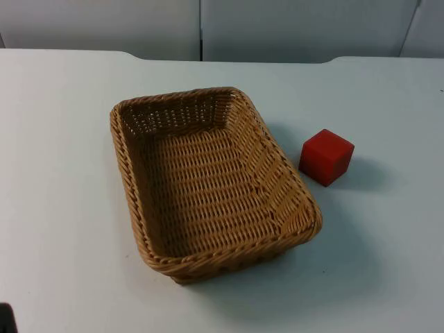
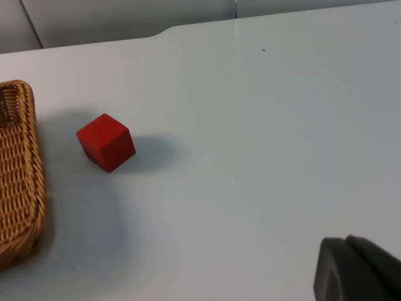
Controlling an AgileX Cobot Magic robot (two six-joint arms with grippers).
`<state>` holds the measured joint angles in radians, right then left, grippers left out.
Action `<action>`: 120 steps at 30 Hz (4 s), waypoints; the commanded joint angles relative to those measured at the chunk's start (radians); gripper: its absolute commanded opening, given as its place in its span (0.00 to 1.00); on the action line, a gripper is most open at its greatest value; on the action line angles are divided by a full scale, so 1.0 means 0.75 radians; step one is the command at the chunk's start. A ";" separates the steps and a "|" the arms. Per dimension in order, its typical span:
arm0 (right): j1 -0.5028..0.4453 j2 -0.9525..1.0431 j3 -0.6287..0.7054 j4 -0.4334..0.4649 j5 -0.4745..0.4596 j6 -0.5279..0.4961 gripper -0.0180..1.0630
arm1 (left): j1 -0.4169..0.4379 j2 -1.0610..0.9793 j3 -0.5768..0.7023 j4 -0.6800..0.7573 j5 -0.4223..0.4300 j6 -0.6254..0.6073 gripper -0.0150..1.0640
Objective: Pick up the basket with the left hand and place the cube into the basket with the right hand.
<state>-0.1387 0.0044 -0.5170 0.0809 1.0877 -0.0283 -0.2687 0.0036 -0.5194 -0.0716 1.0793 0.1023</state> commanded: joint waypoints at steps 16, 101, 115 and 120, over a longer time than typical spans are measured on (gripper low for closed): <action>-0.010 -0.006 0.007 0.004 -0.018 0.002 0.01 | -0.007 1.189 -0.340 -0.576 -0.285 0.389 0.01; -0.007 -0.006 0.007 0.004 -0.018 0.002 0.01 | -0.007 2.673 -0.768 -0.871 -0.758 0.214 0.01; -0.007 -0.006 0.007 0.004 -0.018 0.002 0.01 | 0.035 2.670 -0.949 -0.872 -0.445 0.206 0.01; -0.007 -0.006 0.007 0.004 -0.018 0.002 0.01 | 0.061 2.614 -0.985 -0.872 -0.424 0.188 0.01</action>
<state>-0.1387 0.0044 -0.5170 0.0809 1.0862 -0.0279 -0.2378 2.0019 -1.2407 -0.7086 0.7397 0.2554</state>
